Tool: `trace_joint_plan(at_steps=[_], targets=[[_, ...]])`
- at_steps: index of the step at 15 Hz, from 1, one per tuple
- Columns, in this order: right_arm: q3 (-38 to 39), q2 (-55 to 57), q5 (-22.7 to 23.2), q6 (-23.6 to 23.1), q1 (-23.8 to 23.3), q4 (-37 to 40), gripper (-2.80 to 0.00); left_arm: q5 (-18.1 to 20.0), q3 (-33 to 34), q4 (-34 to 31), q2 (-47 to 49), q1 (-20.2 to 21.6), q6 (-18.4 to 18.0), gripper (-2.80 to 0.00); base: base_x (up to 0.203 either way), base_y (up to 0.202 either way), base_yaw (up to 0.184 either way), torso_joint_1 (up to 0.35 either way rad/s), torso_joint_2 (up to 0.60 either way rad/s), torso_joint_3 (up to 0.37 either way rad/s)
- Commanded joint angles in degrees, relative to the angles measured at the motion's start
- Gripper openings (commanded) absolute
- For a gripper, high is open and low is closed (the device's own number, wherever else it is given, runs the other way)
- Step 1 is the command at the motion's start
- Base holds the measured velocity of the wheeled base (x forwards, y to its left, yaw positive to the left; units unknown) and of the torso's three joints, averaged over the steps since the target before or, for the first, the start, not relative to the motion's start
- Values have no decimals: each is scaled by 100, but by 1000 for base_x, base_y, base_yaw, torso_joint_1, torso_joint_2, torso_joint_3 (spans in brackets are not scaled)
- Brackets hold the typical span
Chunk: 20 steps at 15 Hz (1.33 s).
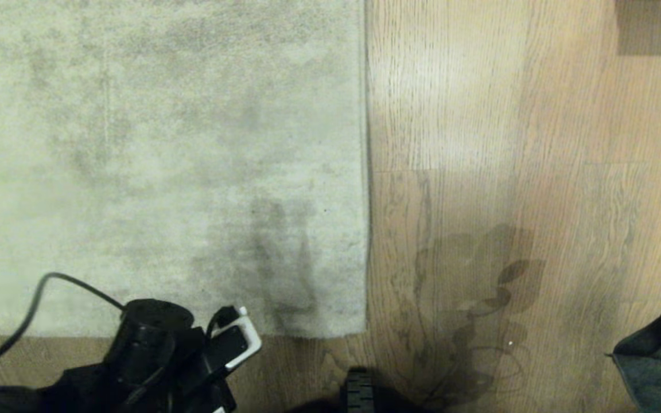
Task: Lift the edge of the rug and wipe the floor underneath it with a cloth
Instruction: Lay down the carpet
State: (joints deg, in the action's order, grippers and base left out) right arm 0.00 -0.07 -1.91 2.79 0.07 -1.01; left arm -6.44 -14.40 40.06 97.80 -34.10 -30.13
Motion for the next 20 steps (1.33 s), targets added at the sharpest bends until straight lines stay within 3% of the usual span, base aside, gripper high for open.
trace_joint_plan(at_steps=[1, 4, 10, 14, 20], targets=[[0, 7, -2, 2, 1, -4, -280, -14, -345, 909, 1865, -31, -175, -280, 0, 0, 0, 0, 0, 0], [0, 7, -2, 2, 1, -4, -280, -19, -1278, 1522, 2827, -112, -442, -280, 0, 0, 0, 0, 0, 0], [0, 7, -2, 2, 1, -4, -280, 87, -3113, 984, 3628, -578, -858, -280, 0, 0, 0, 0, 0, 0], [0, 7, -2, 2, 1, -4, -280, 194, -3306, 1003, 3799, -686, -1056, -280, 0, 0, 0, 0, 0, 0], [0, 7, -2, 2, 1, -4, -280, 201, -3374, 979, 3687, -527, -2103, -280, 0, 0, 0, 0, 0, 0]])
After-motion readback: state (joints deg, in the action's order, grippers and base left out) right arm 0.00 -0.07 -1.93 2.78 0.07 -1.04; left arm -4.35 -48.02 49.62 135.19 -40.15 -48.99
